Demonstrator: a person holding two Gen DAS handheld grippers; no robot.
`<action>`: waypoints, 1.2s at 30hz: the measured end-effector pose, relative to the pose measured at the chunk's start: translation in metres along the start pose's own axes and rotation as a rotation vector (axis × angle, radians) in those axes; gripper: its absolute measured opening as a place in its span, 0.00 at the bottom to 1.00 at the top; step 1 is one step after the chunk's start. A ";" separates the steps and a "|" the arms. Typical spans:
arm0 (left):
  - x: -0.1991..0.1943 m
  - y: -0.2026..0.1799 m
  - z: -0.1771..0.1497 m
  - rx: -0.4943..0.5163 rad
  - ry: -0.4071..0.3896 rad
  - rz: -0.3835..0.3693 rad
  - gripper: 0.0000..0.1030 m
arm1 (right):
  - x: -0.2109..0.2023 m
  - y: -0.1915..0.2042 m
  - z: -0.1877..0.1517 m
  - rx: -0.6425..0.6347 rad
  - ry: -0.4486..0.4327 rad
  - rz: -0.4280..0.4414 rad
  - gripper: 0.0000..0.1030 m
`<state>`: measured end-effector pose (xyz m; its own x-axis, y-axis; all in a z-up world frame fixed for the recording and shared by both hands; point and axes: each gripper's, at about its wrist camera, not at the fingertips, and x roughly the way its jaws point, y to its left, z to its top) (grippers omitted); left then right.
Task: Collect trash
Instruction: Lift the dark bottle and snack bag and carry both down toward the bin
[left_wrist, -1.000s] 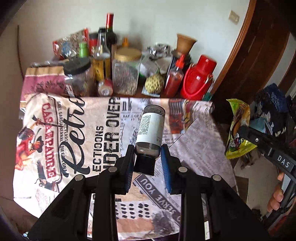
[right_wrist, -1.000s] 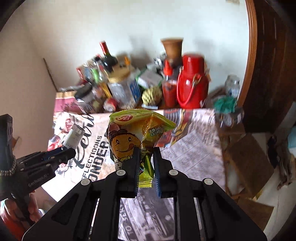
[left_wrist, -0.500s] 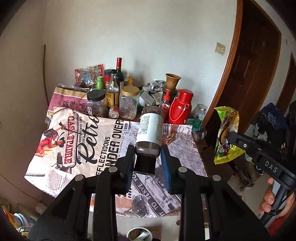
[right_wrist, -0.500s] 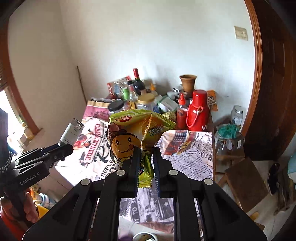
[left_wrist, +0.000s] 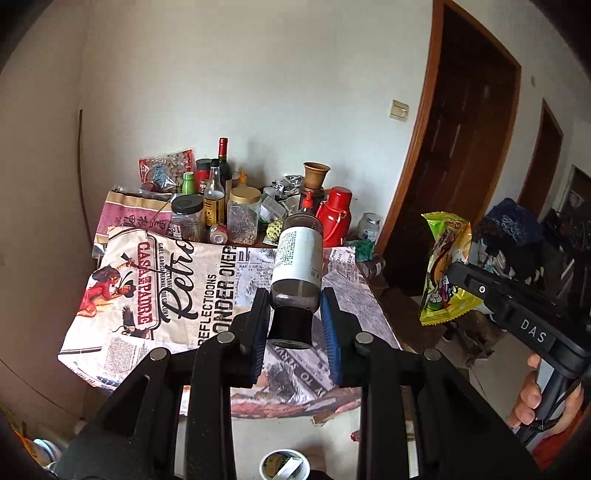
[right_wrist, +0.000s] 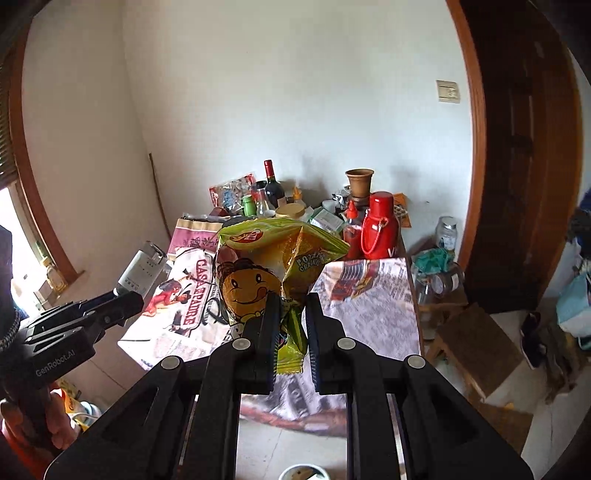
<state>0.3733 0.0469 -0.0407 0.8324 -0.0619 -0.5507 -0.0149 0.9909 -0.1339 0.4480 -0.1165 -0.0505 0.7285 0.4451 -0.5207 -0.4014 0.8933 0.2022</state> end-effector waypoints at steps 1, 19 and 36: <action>-0.009 0.003 -0.006 0.012 -0.002 -0.001 0.26 | -0.004 0.005 -0.004 0.004 0.000 -0.004 0.12; -0.073 0.043 -0.139 0.017 0.197 -0.079 0.26 | -0.053 0.065 -0.115 0.096 0.149 -0.068 0.12; 0.058 0.023 -0.261 -0.070 0.532 -0.036 0.26 | 0.046 -0.009 -0.229 0.089 0.484 -0.058 0.12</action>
<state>0.2766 0.0347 -0.2910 0.4376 -0.1661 -0.8837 -0.0435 0.9777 -0.2054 0.3580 -0.1182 -0.2661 0.3988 0.3334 -0.8543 -0.3029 0.9272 0.2204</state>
